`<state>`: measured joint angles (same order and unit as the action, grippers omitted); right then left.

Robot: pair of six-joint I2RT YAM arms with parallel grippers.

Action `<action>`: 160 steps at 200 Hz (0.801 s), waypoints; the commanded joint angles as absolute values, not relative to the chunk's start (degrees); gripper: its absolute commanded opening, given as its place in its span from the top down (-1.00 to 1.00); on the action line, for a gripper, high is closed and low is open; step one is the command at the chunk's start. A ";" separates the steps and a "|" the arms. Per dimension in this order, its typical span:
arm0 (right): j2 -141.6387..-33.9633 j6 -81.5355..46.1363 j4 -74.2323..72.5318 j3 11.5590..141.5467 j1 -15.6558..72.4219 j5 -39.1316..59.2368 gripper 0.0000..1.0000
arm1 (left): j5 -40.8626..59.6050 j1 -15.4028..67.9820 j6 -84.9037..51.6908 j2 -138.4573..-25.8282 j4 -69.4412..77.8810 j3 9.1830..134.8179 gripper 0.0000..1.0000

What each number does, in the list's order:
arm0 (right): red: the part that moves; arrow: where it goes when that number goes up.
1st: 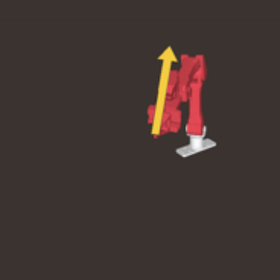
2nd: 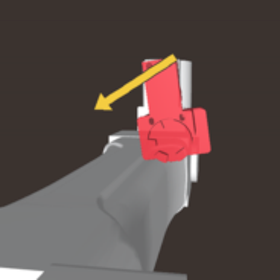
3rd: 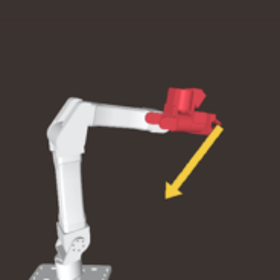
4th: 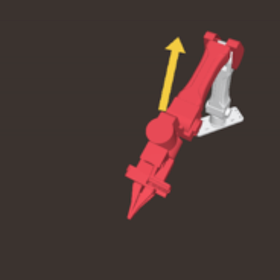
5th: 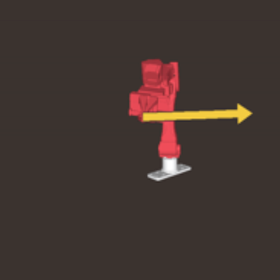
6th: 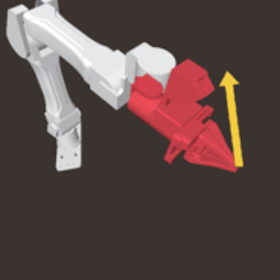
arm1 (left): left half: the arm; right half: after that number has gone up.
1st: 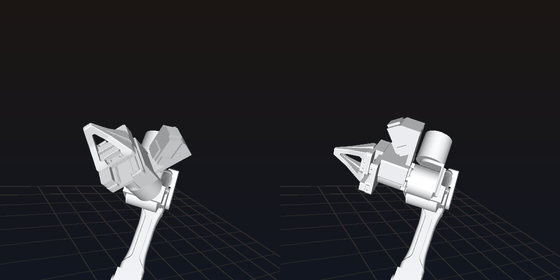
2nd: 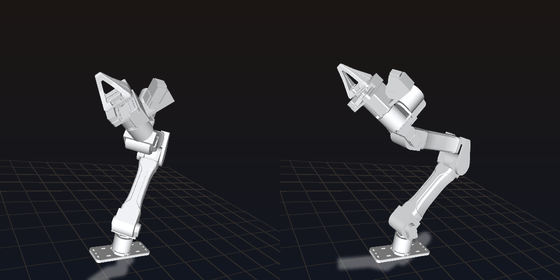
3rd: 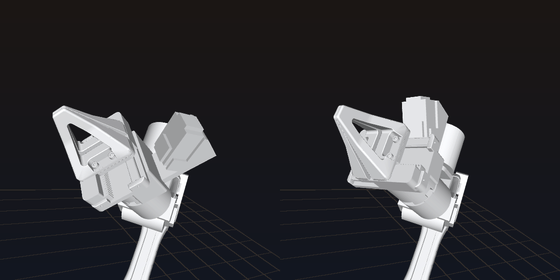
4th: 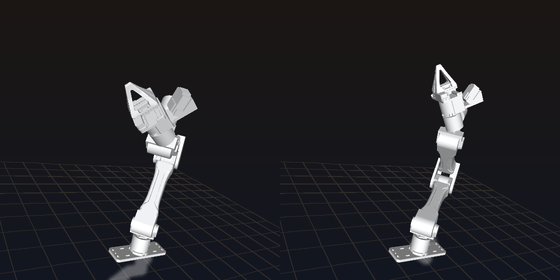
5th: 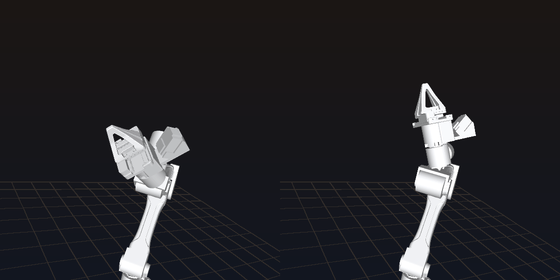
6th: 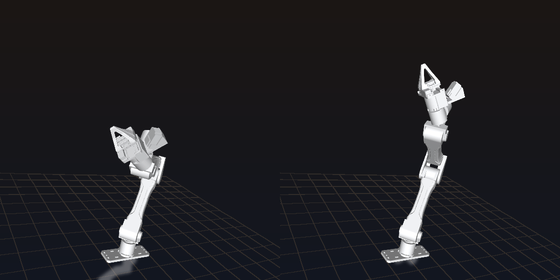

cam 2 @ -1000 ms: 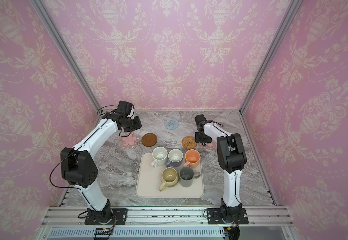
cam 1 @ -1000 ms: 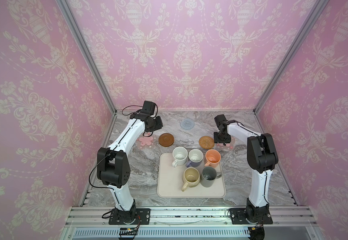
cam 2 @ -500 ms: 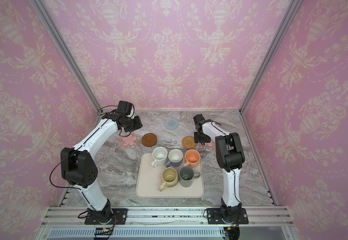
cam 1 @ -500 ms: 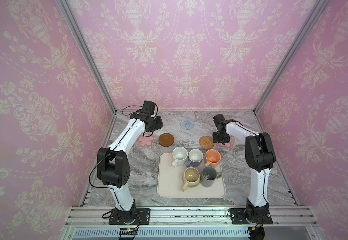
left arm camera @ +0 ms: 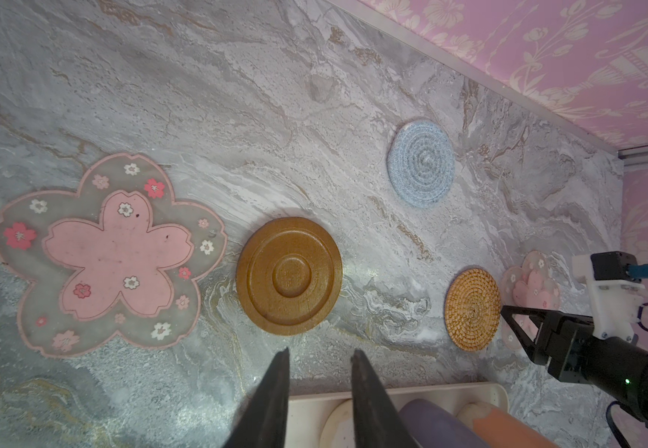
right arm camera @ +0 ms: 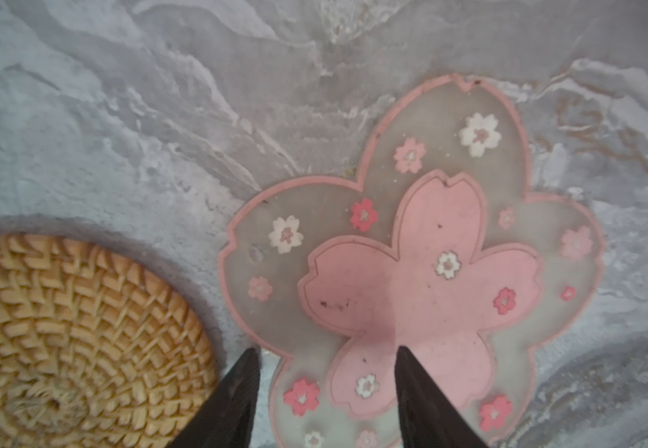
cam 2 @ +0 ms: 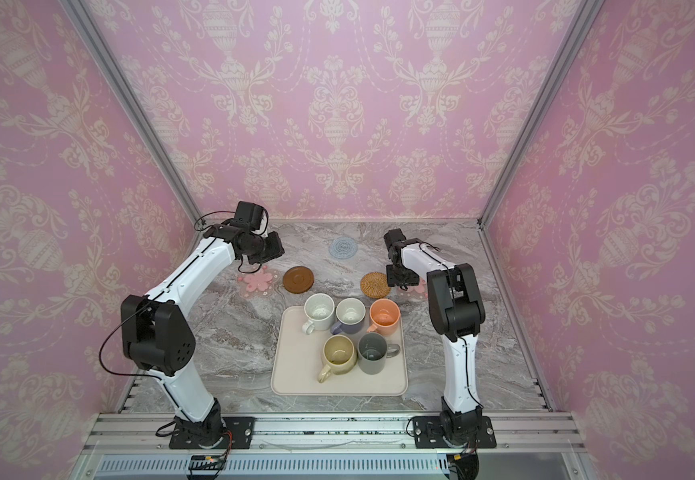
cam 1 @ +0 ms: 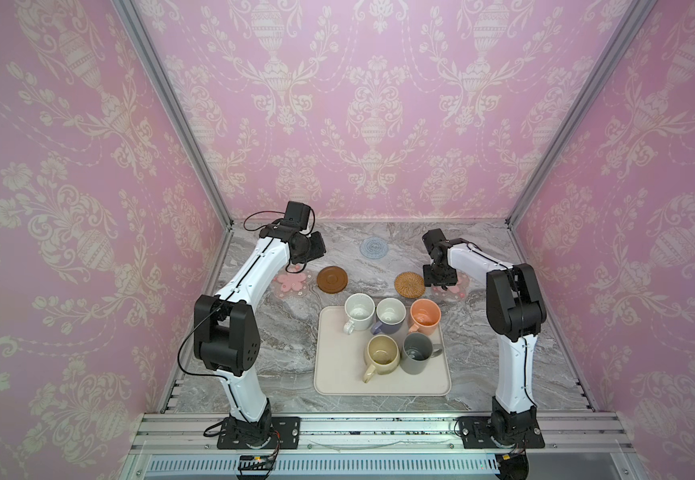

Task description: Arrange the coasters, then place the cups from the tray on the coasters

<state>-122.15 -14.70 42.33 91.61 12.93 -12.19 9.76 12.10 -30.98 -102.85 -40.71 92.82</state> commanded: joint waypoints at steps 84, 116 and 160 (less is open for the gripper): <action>-122.11 -13.72 43.33 89.74 9.23 -12.08 -0.13 | 11.75 11.57 -33.14 -103.07 -39.69 92.13 0.39; -121.33 -13.64 42.83 89.33 9.32 -10.77 -0.13 | 12.28 11.65 -33.29 -103.31 -39.42 92.13 0.39; -117.56 -13.42 41.91 90.19 10.98 -7.92 -0.12 | 13.51 11.85 -33.64 -103.53 -38.36 90.94 0.39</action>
<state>-121.21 -14.63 41.32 90.24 9.54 -9.96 11.75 12.10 -32.49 -102.85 -39.53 92.40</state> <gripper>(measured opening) 0.560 0.306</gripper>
